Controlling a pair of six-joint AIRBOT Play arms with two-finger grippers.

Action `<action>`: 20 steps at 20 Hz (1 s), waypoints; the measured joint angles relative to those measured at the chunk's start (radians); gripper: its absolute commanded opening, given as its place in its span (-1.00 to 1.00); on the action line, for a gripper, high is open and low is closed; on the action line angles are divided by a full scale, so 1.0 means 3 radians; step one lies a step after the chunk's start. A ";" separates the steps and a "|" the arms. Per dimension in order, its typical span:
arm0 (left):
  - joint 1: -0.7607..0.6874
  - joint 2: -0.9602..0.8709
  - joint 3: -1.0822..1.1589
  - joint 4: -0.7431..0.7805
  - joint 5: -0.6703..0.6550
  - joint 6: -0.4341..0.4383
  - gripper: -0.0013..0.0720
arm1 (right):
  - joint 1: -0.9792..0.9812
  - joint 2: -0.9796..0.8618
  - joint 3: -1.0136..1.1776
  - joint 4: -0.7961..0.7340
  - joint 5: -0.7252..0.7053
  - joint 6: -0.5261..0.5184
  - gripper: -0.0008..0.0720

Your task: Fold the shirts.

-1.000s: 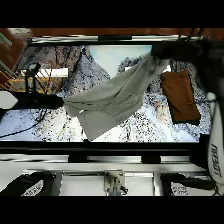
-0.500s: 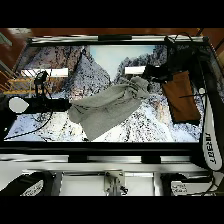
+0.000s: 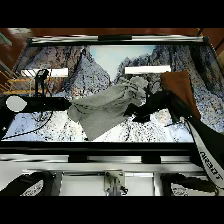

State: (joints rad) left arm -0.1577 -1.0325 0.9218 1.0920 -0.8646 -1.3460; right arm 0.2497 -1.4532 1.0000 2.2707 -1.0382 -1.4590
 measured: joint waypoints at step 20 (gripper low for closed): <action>0.0003 0.0004 0.0243 0.0224 -0.0145 0.0273 -0.88 | 0.0403 -0.0050 0.0114 0.0351 0.1059 0.0248 -0.81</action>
State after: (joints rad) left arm -0.1570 -1.0313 0.9947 1.1591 -0.9081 -1.2640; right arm 0.3706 -1.4681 1.0344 2.3760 -0.7204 -1.3846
